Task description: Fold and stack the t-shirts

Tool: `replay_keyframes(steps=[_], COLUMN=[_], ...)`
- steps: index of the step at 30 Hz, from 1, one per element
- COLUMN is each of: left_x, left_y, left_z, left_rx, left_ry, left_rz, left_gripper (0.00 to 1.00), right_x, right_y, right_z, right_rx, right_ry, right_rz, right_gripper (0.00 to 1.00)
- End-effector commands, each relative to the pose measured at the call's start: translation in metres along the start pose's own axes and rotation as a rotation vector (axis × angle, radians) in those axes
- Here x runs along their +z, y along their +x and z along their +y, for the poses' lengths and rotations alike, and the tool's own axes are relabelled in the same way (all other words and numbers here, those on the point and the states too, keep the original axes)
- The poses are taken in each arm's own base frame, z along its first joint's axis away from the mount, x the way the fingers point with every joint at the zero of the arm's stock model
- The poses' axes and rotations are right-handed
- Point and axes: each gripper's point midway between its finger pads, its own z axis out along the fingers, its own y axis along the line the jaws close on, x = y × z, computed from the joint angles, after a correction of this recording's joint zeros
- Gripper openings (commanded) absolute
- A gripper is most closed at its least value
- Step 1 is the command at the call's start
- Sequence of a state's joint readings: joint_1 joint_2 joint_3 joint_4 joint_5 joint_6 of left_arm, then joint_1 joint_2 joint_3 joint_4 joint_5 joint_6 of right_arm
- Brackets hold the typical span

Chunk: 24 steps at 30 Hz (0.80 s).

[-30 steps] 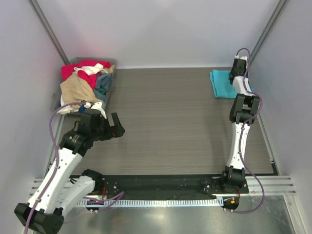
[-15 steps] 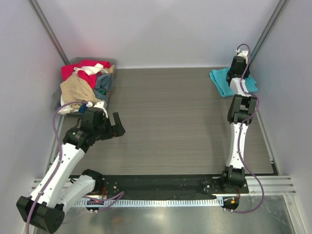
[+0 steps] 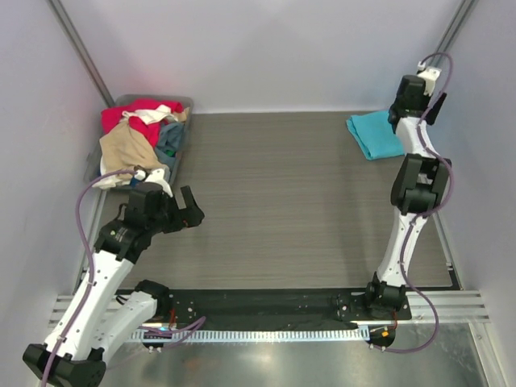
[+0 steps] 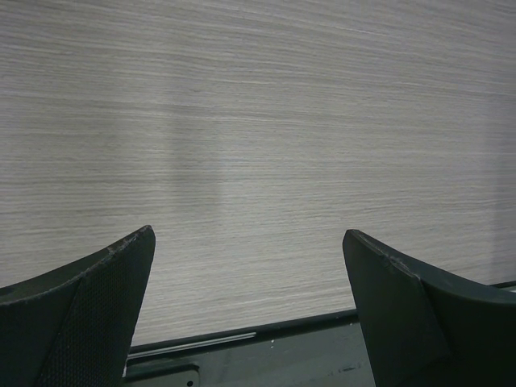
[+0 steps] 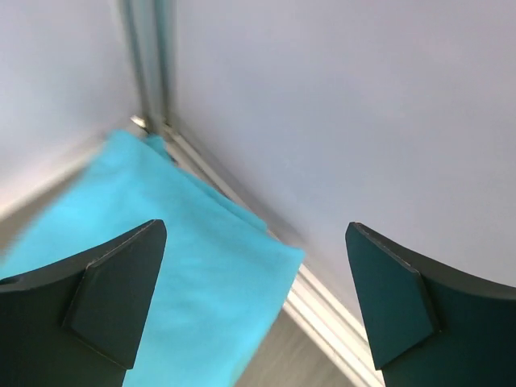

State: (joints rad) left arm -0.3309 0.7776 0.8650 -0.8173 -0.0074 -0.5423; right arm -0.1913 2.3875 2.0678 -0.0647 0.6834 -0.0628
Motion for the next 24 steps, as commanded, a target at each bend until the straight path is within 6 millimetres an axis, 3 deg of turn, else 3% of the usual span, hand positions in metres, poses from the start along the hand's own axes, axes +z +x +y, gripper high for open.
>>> replay_keyframes(steps=[1, 3, 4, 5, 6, 7, 8, 9, 10, 11, 12, 13, 15, 19, 24], left_x=[-0.004, -0.006, -0.008, -0.01, -0.012, -0.015, -0.016, -0.018, -0.019, -0.021, -0.021, -0.022, -0.023, -0.023, -0.026], left_y=[-0.011, -0.012, -0.013, -0.014, -0.015, -0.017, -0.018, -0.018, -0.019, -0.02, -0.02, -0.021, -0.021, -0.022, -0.025], left_z=[-0.004, -0.004, -0.005, -0.005, -0.005, -0.005, -0.005, -0.005, -0.006, -0.006, -0.006, -0.006, -0.005, 0.0, 0.012], left_rx=[-0.001, -0.002, -0.004, -0.005, -0.006, -0.009, -0.009, -0.011, -0.013, -0.013, -0.015, -0.015, -0.015, -0.026, -0.052], left_ry=[0.026, 0.032, 0.038, 0.041, 0.045, 0.048, 0.048, 0.051, 0.054, 0.057, 0.058, 0.06, 0.058, 0.03, -0.036], left_rz=[-0.06, -0.07, -0.082, -0.091, -0.097, -0.115, -0.122, -0.129, -0.136, -0.145, -0.149, -0.156, -0.158, -0.169, -0.194], left_gripper=[1.0, 1.0, 1.0, 1.0, 1.0, 1.0, 1.0, 1.0, 1.0, 1.0, 1.0, 1.0, 1.0, 1.0, 1.0], right_x=[-0.094, -0.125, -0.136, -0.169, -0.188, -0.202, -0.235, -0.247, -0.268, -0.285, -0.309, -0.335, -0.369, -0.411, -0.429], right_y=[-0.125, -0.122, -0.097, -0.113, -0.109, -0.079, -0.081, -0.056, -0.046, -0.033, -0.037, -0.008, 0.014, 0.045, 0.068], right_z=[-0.031, -0.022, -0.019, -0.022, -0.017, -0.002, 0.003, 0.008, 0.017, 0.019, 0.011, 0.022, 0.011, -0.007, -0.027], right_rx=[0.303, 0.359, 0.363, 0.409, 0.453, 0.435, 0.428, 0.426, 0.416, 0.395, 0.402, 0.367, 0.348, 0.376, 0.371], right_ry=[-0.17, -0.259, -0.283, -0.385, -0.458, -0.532, -0.655, -0.68, -0.72, -0.751, -0.786, -0.839, -0.895, -1.002, -1.031], right_rz=[-0.168, -0.136, -0.082, -0.098, -0.074, -0.002, 0.018, 0.086, 0.12, 0.16, 0.146, 0.196, 0.197, 0.24, 0.278], right_gripper=[1.0, 1.0, 1.0, 1.0, 1.0, 1.0, 1.0, 1.0, 1.0, 1.0, 1.0, 1.0, 1.0, 1.0, 0.99])
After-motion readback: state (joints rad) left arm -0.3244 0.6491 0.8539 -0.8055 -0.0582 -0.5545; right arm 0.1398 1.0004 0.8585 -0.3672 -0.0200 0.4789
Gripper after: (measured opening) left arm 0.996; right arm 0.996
